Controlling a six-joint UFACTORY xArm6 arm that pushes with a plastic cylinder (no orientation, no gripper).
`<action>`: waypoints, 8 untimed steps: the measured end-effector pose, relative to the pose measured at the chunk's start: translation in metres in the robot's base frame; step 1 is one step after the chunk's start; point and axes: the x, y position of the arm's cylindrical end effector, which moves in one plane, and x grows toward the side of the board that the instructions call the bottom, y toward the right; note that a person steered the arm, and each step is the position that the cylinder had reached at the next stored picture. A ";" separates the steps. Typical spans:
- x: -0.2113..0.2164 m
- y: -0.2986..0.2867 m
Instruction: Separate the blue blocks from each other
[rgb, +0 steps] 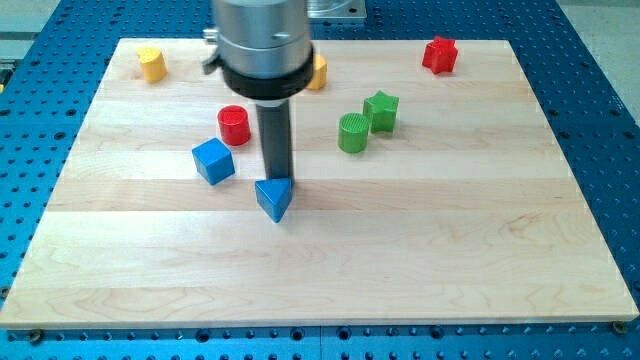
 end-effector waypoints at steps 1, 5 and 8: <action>-0.004 -0.002; -0.046 -0.078; -0.012 -0.108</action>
